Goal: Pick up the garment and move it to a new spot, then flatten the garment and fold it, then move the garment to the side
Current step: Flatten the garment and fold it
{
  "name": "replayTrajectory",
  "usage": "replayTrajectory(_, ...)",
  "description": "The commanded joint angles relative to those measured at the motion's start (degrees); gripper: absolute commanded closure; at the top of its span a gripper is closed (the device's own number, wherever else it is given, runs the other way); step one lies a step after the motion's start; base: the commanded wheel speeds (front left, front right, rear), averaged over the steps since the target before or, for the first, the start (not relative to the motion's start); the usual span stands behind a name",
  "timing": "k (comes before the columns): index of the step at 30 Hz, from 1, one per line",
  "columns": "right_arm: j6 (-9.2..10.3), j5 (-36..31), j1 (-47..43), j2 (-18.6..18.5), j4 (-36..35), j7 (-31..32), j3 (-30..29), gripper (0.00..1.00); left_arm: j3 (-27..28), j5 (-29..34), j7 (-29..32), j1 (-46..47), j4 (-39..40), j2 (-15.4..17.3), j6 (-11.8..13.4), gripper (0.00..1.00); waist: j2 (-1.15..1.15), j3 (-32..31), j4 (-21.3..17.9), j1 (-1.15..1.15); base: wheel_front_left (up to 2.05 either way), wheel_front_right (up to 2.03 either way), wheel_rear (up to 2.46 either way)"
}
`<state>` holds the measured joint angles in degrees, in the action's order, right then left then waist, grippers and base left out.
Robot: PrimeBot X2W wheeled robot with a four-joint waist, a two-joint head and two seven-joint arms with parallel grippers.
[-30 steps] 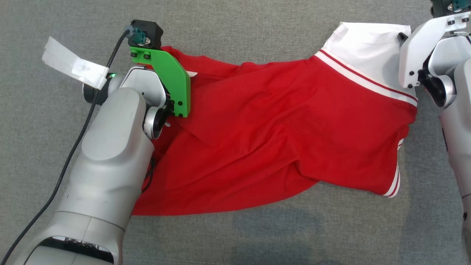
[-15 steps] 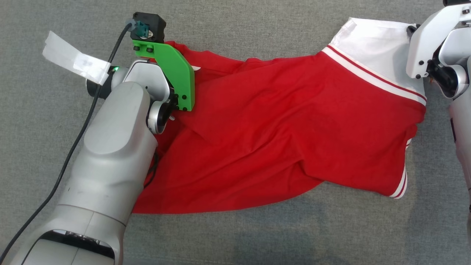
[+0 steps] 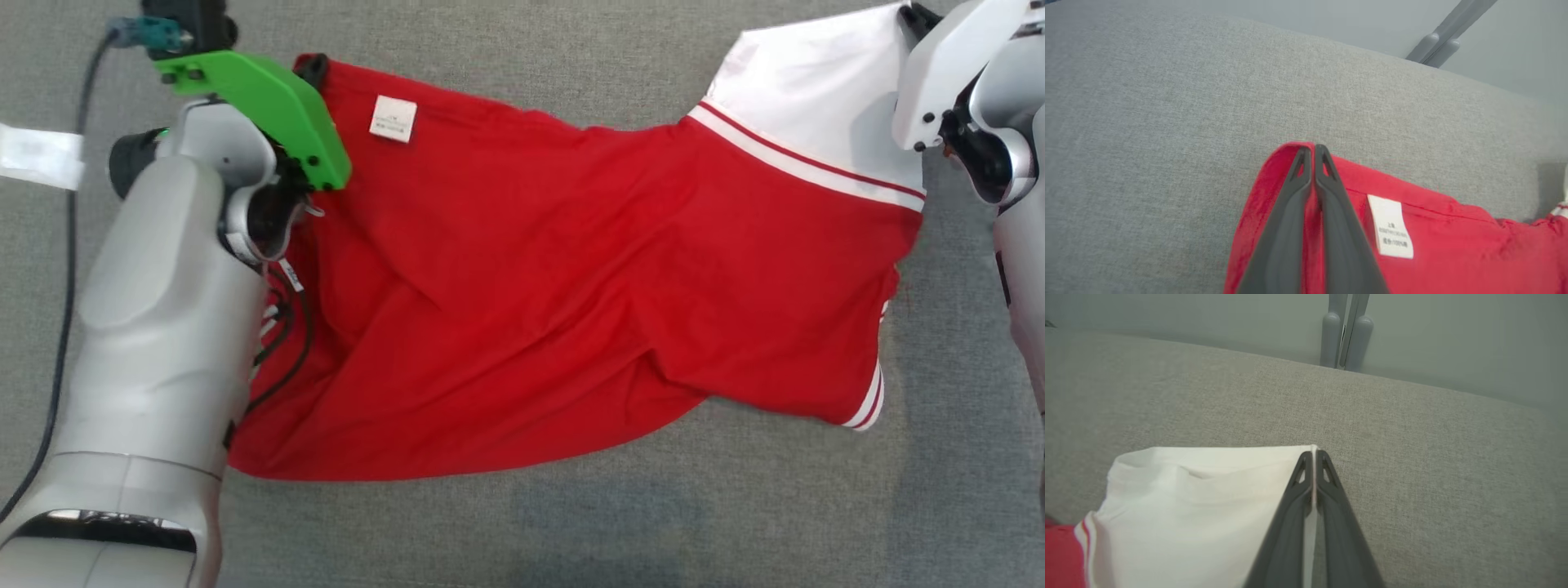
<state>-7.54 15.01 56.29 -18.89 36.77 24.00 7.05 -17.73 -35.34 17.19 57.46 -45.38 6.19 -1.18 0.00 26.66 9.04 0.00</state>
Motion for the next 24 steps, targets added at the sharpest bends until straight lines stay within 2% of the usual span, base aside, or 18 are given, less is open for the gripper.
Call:
replayTrajectory(1,0.11,1.05,0.86,-0.58,-0.68,-0.60,0.70,1.00,1.62,-2.18,0.68,0.98,0.54,0.55,-0.77,1.00,0.00,-1.27,-0.88,0.00,0.00,0.00,0.00)
replayTrajectory(7,0.10,5.91,2.58,-2.39,-3.65,-0.93,4.28,1.00,7.46,-8.34,4.79,1.56,4.17,4.33,-1.33,1.00,0.00,-4.80,-2.41,0.00,0.00,0.00,0.00)
replayTrajectory(13,0.10,7.91,5.67,-5.67,-7.26,-0.16,8.10,1.00,12.03,-12.89,7.94,2.83,10.56,6.85,0.63,1.00,0.00,-6.40,-4.32,0.00,0.00,0.00,0.00)
replayTrajectory(19,0.10,6.04,12.63,-5.09,-8.37,-1.71,8.85,1.00,16.36,-14.28,3.34,7.23,17.83,6.30,3.40,1.00,0.00,-3.05,-6.45,0.00,0.00,0.00,0.00)
replayTrajectory(24,0.10,2.51,19.61,-4.22,-7.26,-4.44,8.59,1.00,17.64,-13.69,-1.04,12.63,20.24,5.54,3.97,1.00,0.00,0.21,-7.49,0.00,0.00,0.00,0.00)
